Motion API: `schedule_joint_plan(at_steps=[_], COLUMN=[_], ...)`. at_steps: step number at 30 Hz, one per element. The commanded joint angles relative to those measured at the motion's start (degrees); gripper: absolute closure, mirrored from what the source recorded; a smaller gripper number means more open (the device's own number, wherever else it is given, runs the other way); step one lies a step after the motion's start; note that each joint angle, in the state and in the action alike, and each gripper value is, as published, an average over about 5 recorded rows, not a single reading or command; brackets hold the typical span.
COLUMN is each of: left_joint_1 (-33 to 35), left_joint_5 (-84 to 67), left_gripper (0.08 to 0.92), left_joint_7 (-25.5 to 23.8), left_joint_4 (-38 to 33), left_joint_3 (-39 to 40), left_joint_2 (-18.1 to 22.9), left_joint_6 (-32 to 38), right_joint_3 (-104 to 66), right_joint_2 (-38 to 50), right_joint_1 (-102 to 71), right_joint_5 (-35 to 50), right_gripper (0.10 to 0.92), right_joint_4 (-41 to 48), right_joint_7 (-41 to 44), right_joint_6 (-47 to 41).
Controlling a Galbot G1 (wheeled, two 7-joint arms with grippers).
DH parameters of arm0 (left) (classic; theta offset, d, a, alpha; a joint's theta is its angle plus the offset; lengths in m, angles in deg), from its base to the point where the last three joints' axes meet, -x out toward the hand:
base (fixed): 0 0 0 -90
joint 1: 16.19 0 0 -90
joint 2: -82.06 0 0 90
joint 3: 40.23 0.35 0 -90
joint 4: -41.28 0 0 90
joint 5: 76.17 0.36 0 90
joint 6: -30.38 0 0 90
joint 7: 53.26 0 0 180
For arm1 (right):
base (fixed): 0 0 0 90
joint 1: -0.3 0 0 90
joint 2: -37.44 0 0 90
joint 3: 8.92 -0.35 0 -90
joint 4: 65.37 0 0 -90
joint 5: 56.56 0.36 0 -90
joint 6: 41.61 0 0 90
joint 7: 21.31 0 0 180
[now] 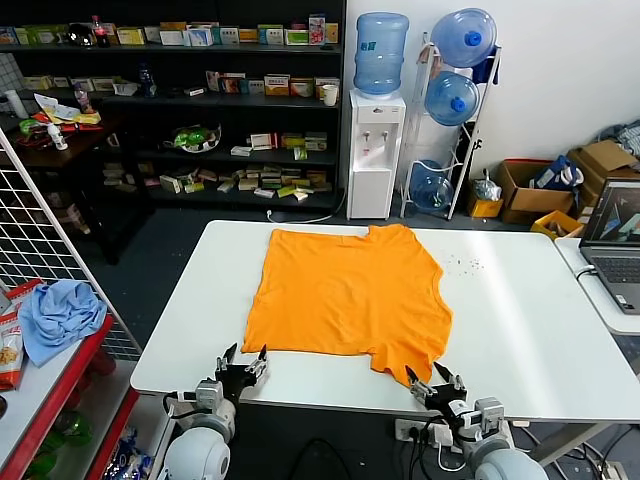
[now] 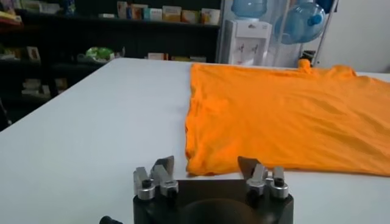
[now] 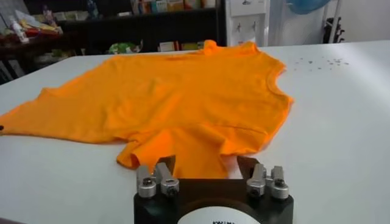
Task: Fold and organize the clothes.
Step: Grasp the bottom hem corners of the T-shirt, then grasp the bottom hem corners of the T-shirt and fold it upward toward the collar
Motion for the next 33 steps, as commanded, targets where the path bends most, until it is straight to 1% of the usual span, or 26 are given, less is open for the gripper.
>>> schedule_joint_plan(at_steps=[1,11,14,17,20,26,33], left_joint_1=[-0.4,-0.3,0.0,0.7,1.9,4.9,10.4], left_joint_5=[-0.4,-1.1,-1.2,-1.2,-1.2,-1.3,-1.2], left_gripper=[0.403,0.689,0.775,0.860,0.903,0.905,0.905], left_joint_7=[0.1,0.1,0.0,0.1,0.3,0.8,1.4], left_joint_4=[1.6,1.3,0.3,-1.6,-4.0,-9.4,-14.4], left_joint_3=[0.0,-0.2,-0.2,-0.1,0.1,0.3,0.3], left_joint_2=[0.0,0.1,0.0,-0.4,-0.9,-2.3,-4.4], left_joint_6=[-1.0,-0.9,-0.7,-0.6,-0.6,-0.8,-0.9], right_joint_3=[0.2,0.8,0.8,0.5,0.0,-2.4,-5.0], right_joint_2=[-0.1,-0.3,-0.4,-0.1,0.6,3.0,5.5], right_joint_1=[0.2,0.1,-0.2,-1.7,-4.3,-11.6,-18.7], right_joint_5=[0.7,0.1,-0.6,-0.7,-0.7,-2.3,-6.1], right_gripper=[0.523,0.817,0.884,0.901,0.901,0.901,0.901], right_joint_4=[-0.2,-1.8,-2.1,-3.8,-7.1,-13.4,-17.7], right_joint_7=[-0.3,-1.3,-1.6,-2.2,-2.9,-4.1,-5.4], right_joint_6=[-0.3,-1.3,-1.4,-1.4,-1.6,-1.3,0.3])
